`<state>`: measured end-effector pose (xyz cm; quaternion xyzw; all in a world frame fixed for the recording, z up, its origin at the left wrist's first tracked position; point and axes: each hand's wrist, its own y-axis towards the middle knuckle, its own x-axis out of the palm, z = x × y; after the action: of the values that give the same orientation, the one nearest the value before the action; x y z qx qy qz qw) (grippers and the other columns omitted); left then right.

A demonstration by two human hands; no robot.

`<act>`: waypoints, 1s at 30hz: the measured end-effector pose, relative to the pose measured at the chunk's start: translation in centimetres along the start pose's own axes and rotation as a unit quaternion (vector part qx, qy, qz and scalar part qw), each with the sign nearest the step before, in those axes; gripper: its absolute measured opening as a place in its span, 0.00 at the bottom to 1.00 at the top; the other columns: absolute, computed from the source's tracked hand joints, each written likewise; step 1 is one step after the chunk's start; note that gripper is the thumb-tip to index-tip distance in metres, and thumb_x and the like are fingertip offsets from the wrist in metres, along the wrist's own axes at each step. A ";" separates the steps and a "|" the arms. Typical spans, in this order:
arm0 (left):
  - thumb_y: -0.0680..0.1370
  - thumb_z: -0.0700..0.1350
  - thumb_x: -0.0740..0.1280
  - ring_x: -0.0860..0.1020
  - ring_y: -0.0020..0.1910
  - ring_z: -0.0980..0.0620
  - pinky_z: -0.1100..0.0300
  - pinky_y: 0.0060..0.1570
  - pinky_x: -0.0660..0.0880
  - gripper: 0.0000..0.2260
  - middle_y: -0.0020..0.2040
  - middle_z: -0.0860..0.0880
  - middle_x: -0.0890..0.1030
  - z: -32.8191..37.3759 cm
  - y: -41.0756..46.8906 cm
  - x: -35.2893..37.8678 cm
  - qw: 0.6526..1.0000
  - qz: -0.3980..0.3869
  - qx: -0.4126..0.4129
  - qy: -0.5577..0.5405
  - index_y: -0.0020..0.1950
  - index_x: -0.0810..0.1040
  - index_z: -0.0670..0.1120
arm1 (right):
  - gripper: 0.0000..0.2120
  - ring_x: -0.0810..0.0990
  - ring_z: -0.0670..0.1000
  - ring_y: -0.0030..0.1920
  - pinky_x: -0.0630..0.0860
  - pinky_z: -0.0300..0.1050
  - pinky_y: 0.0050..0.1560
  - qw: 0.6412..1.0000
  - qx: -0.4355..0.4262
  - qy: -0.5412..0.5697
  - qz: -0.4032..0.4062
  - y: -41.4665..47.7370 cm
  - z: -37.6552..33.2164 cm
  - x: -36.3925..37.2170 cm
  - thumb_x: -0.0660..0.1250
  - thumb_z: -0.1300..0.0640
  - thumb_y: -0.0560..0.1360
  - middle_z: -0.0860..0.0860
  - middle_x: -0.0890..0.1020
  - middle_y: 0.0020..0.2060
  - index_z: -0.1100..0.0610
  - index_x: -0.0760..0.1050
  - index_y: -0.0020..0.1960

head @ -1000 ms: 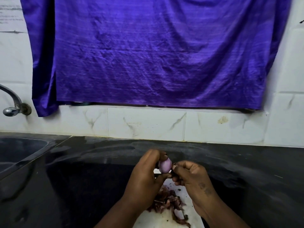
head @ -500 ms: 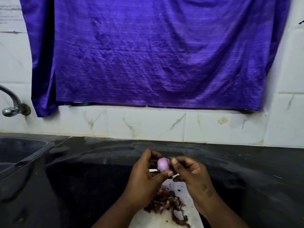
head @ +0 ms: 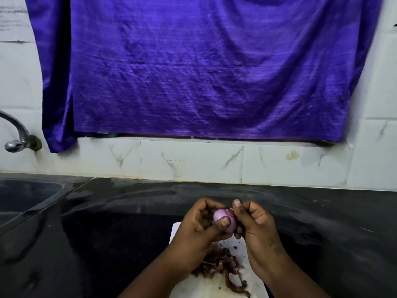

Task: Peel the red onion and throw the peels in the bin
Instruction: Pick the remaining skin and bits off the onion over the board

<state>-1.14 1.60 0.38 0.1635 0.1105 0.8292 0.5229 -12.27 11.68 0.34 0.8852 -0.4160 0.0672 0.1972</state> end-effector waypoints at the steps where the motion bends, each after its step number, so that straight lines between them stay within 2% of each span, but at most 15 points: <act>1: 0.74 0.43 0.73 0.86 0.49 0.51 0.56 0.51 0.84 0.18 0.48 0.50 0.87 0.0 0.0 0.0 1.000 -0.002 -0.002 -0.002 0.60 0.76 0.38 | 0.14 0.66 0.48 0.27 0.67 0.43 0.30 1.000 0.008 0.004 -0.003 0.1 0.1 -0.1 0.70 0.49 0.72 0.55 0.72 0.27 0.59 0.77 0.38; 5: 0.75 0.40 0.74 0.86 0.51 0.49 0.55 0.52 0.83 0.16 0.50 0.48 0.87 -0.3 0.0 0.0 0.999 -0.003 0.031 0.015 0.59 0.76 0.37 | 0.14 0.67 0.51 0.31 0.66 0.42 0.31 1.000 0.025 0.017 -0.006 0.4 0.3 -0.2 0.71 0.47 0.73 0.56 0.77 0.31 0.59 0.78 0.41; 7: 0.76 0.39 0.75 0.85 0.53 0.47 0.53 0.52 0.83 0.12 0.51 0.47 0.86 -0.6 -0.1 0.0 0.994 0.008 0.076 0.077 0.57 0.78 0.40 | 0.14 0.69 0.57 0.37 0.68 0.47 0.36 0.999 0.034 0.027 -0.012 0.4 0.4 -0.2 0.72 0.47 0.72 0.59 0.78 0.35 0.58 0.81 0.40; 9: 0.77 0.39 0.76 0.84 0.52 0.47 0.51 0.49 0.84 0.09 0.52 0.48 0.85 -1.0 0.0 0.1 0.981 0.026 0.117 0.153 0.54 0.80 0.45 | 0.12 0.71 0.58 0.41 0.69 0.49 0.40 0.998 0.056 0.036 -0.010 0.5 0.3 -0.1 0.72 0.48 0.72 0.59 0.79 0.37 0.56 0.82 0.37; 11: 0.77 0.41 0.77 0.83 0.52 0.48 0.50 0.47 0.85 0.09 0.52 0.50 0.84 -1.1 -0.1 0.4 0.968 0.034 0.137 0.206 0.53 0.80 0.48 | 0.12 0.73 0.56 0.38 0.71 0.47 0.39 0.996 0.076 0.033 -0.011 0.5 -0.1 -0.1 0.72 0.48 0.71 0.57 0.80 0.34 0.55 0.82 0.35; 13: 0.76 0.43 0.77 0.83 0.52 0.48 0.53 0.46 0.84 0.10 0.53 0.51 0.83 -0.9 0.0 0.6 0.957 0.032 0.149 0.246 0.54 0.80 0.49 | 0.12 0.71 0.51 0.33 0.70 0.44 0.37 0.994 0.098 0.041 -0.017 0.4 -0.4 -0.4 0.72 0.48 0.70 0.53 0.78 0.30 0.56 0.81 0.35; 16: 0.76 0.41 0.77 0.82 0.54 0.48 0.59 0.46 0.83 0.11 0.54 0.53 0.81 -0.7 -0.1 0.7 0.948 0.024 0.166 0.270 0.55 0.80 0.49 | 0.13 0.74 0.51 0.34 0.70 0.45 0.36 0.986 0.152 0.066 -0.010 0.4 -0.4 -0.6 0.71 0.49 0.72 0.55 0.80 0.34 0.59 0.82 0.41; 18: 0.76 0.39 0.77 0.82 0.56 0.48 0.59 0.49 0.83 0.11 0.56 0.53 0.81 -0.8 -0.4 1.3 0.948 -0.011 0.180 0.261 0.55 0.80 0.48 | 0.16 0.78 0.57 0.41 0.73 0.47 0.35 0.972 0.205 0.116 0.019 0.7 -0.1 -1.1 0.70 0.48 0.76 0.60 0.81 0.41 0.63 0.81 0.49; 19: 0.76 0.38 0.77 0.82 0.57 0.47 0.58 0.50 0.83 0.12 0.57 0.52 0.81 -0.9 -0.5 1.8 0.948 -0.027 0.185 0.256 0.56 0.80 0.47 | 0.16 0.79 0.58 0.41 0.75 0.47 0.35 0.968 0.212 0.127 0.036 1.0 -0.1 -1.5 0.69 0.48 0.78 0.60 0.81 0.41 0.63 0.80 0.50; 22: 0.75 0.41 0.77 0.83 0.56 0.50 0.59 0.48 0.83 0.12 0.55 0.53 0.82 -0.9 -0.3 2.4 0.955 0.006 0.163 0.248 0.55 0.80 0.49 | 0.10 0.81 0.54 0.38 0.77 0.52 0.42 0.988 0.138 0.050 0.056 1.7 -0.4 -2.4 0.69 0.52 0.79 0.57 0.82 0.38 0.60 0.78 0.45; 24: 0.76 0.43 0.78 0.83 0.55 0.54 0.61 0.47 0.82 0.12 0.54 0.54 0.83 -1.0 0.1 1.5 0.950 0.054 0.142 0.273 0.55 0.79 0.52 | 0.08 0.85 0.55 0.43 0.76 0.57 0.51 0.995 0.085 -0.018 0.043 1.4 -0.3 -2.3 0.68 0.53 0.79 0.57 0.87 0.43 0.58 0.81 0.51; 25: 0.76 0.43 0.78 0.83 0.55 0.54 0.59 0.48 0.83 0.12 0.54 0.55 0.83 -1.1 0.2 0.8 0.946 0.063 0.139 0.287 0.55 0.79 0.53 | 0.10 0.86 0.55 0.46 0.76 0.56 0.52 0.996 0.067 -0.039 0.036 1.3 -0.3 -2.2 0.67 0.52 0.80 0.56 0.88 0.45 0.57 0.82 0.53; 28: 0.76 0.45 0.77 0.84 0.55 0.52 0.51 0.50 0.84 0.12 0.54 0.55 0.82 -1.4 0.1 -0.8 0.938 0.061 0.131 0.314 0.54 0.78 0.54 | 0.14 0.84 0.49 0.41 0.75 0.47 0.43 0.995 0.024 -0.094 -0.014 0.9 -0.5 -1.5 0.65 0.49 0.81 0.53 0.88 0.42 0.57 0.85 0.50; 30: 0.76 0.46 0.78 0.84 0.54 0.51 0.52 0.50 0.84 0.12 0.54 0.55 0.82 -1.3 0.0 -0.8 0.935 0.061 0.135 0.323 0.54 0.78 0.53 | 0.09 0.79 0.46 0.35 0.75 0.39 0.37 0.990 -0.015 -0.131 -0.049 0.9 -0.5 -1.4 0.69 0.56 0.79 0.51 0.86 0.36 0.60 0.84 0.47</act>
<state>-1.32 0.88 -0.96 -0.0378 0.3745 0.8446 0.3807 -13.81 12.41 0.69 0.9024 -0.3957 -0.0651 0.1574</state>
